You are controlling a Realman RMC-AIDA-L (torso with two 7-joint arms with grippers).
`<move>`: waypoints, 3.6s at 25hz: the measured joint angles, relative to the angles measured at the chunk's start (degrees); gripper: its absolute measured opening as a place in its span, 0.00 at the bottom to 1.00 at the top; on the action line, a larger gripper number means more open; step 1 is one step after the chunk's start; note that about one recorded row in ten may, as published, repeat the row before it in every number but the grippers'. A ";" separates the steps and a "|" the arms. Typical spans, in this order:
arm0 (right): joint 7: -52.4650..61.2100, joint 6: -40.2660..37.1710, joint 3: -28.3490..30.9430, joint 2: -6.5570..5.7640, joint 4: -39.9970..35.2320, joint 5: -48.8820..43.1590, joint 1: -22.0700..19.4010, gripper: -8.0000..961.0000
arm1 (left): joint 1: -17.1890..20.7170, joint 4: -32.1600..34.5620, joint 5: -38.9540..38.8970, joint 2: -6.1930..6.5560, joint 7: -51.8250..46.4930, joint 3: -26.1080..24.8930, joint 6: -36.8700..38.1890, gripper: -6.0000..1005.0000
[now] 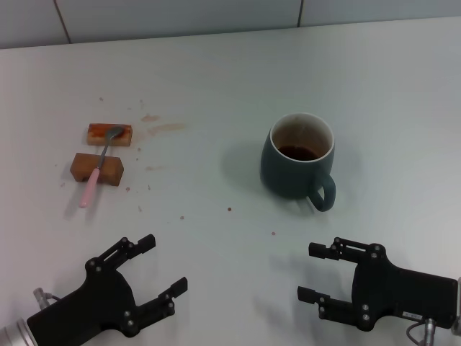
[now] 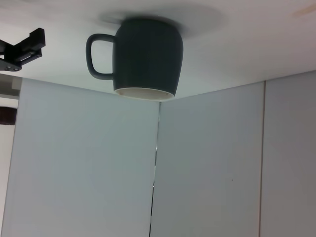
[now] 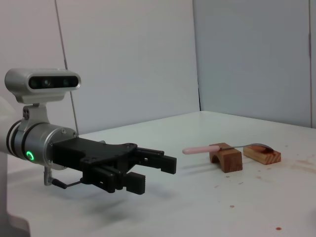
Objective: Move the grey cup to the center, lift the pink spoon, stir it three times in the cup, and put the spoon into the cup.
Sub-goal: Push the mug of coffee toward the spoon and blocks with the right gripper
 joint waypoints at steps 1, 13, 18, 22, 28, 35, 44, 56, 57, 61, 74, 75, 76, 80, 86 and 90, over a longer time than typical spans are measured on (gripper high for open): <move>0.00 0.00 0.00 0.00 0.00 0.00 -0.03 0.71 | 0.00 -0.01 0.00 0.00 0.00 0.00 0.04 0.83; 0.00 -0.05 0.00 0.00 0.00 0.00 -0.05 0.71 | 0.00 -0.03 0.00 0.00 0.00 0.09 0.22 0.83; 0.00 -0.08 0.00 0.00 0.10 0.00 -0.05 0.70 | 0.00 -0.01 0.00 0.00 0.00 0.09 0.26 0.83; 0.00 -0.09 0.00 0.00 0.33 0.00 -0.05 0.70 | 0.00 -0.06 0.00 0.00 0.00 0.09 0.24 0.83; -2.74 -2.29 1.28 0.00 0.48 1.11 -0.47 0.69 | 0.00 -0.07 0.00 0.00 0.00 0.09 0.26 0.83; -8.74 -6.72 6.97 -0.06 1.44 14.87 -3.31 0.48 | 0.00 -0.07 0.00 0.00 0.00 0.01 1.07 0.83; -13.81 3.31 16.59 0.07 4.79 29.35 -2.97 0.28 | 0.06 0.27 -0.22 0.00 0.00 -0.23 1.86 0.83; -21.82 21.73 12.49 0.12 7.86 28.70 4.01 0.07 | -0.02 0.44 -0.45 0.00 -0.35 -0.65 2.41 0.83; -22.00 22.37 11.65 0.14 8.14 28.68 4.56 0.07 | -0.02 0.44 -0.44 0.00 -0.36 -0.85 2.44 0.83; -22.13 24.65 8.48 0.11 9.64 28.61 6.58 0.07 | -0.01 0.44 -0.45 0.04 -0.37 -1.07 2.50 0.83; -22.31 28.67 7.29 0.26 14.59 28.55 10.70 0.07 | 0.00 0.43 -0.53 0.09 -0.43 -1.16 2.82 0.83; -22.31 28.84 7.30 0.29 14.95 28.55 10.97 0.07 | 0.00 0.43 -0.53 0.09 -0.44 -1.16 2.92 0.83; -22.31 29.11 7.34 0.29 15.34 28.55 11.39 0.07 | 0.00 0.45 -0.53 0.10 -0.44 -1.15 3.04 0.83; -22.33 30.67 7.47 0.29 17.07 28.55 13.50 0.07 | 0.02 0.50 -0.53 0.20 -0.44 -1.14 3.26 0.83; -22.35 32.55 7.30 0.27 19.70 28.55 17.37 0.07 | 0.41 0.69 -0.53 0.25 -0.44 -1.14 3.56 0.83; -22.36 33.10 7.30 0.26 21.11 28.55 19.34 0.07 | 0.50 0.70 -0.53 0.27 -0.44 -1.14 3.88 0.83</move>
